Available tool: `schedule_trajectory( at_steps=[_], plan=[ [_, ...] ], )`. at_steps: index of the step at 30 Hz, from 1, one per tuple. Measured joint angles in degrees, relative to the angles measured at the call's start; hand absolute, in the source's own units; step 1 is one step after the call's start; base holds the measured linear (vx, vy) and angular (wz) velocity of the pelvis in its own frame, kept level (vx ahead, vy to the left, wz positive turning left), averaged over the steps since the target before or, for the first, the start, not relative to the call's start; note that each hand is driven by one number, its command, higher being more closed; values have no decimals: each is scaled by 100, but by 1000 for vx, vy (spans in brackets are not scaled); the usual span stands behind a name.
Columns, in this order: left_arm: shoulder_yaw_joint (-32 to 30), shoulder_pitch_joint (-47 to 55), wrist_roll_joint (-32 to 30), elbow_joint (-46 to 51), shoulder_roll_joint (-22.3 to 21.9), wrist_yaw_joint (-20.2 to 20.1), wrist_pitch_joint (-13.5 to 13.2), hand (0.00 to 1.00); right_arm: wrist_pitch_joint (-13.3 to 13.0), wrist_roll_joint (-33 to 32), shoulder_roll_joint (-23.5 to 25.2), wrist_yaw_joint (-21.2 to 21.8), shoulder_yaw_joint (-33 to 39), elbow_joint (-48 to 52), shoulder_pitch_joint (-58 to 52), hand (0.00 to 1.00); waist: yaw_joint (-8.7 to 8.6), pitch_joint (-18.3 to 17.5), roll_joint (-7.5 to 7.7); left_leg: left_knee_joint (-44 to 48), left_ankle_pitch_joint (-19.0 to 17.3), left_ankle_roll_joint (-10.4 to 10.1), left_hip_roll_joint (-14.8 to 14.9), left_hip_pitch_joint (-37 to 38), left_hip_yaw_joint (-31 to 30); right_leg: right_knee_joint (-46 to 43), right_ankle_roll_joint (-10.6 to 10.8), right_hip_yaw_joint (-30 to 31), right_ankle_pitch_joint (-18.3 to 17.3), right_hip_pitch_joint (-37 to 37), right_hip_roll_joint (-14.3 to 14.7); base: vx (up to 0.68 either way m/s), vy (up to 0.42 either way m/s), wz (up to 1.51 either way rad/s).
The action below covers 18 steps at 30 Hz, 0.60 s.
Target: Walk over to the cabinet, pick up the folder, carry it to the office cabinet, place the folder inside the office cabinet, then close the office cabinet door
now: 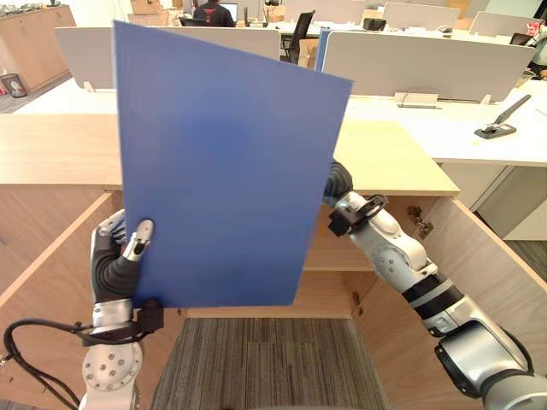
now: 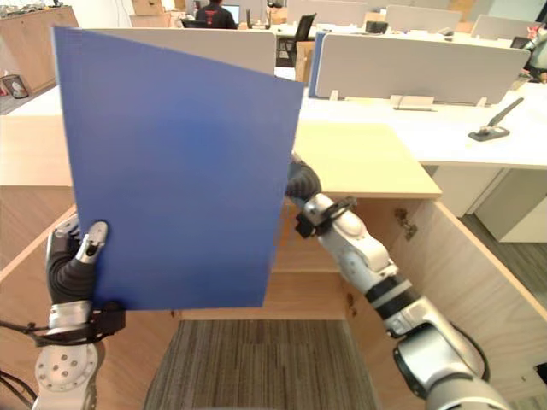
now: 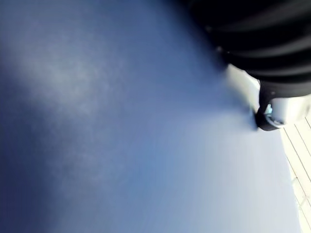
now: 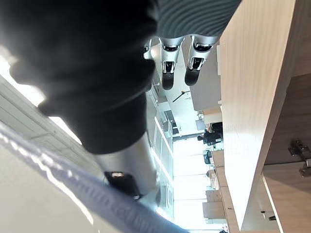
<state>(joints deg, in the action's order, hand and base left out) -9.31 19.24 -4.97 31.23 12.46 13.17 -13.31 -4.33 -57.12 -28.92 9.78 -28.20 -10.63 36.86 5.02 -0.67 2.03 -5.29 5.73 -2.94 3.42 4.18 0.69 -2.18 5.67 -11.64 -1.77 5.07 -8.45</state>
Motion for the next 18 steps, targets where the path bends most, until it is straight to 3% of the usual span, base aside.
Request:
schedule_trajectory(
  at_steps=[8,18],
  plan=[
    [-588,0,-3,-154,-275,350,165,100,51,212,70,-41,237,-216,-82,0,2,-1,0,0,1,0,1,-2,-1,0,0,2,0,-1,0,0,0,0],
    [-616,0,-3,-152,-394,388,178,100,71,218,245,-48,208,-281,-84,0,36,-3,-2,1,1,0,2,-4,0,6,-2,1,2,-2,1,0,0,0]
  ],
)
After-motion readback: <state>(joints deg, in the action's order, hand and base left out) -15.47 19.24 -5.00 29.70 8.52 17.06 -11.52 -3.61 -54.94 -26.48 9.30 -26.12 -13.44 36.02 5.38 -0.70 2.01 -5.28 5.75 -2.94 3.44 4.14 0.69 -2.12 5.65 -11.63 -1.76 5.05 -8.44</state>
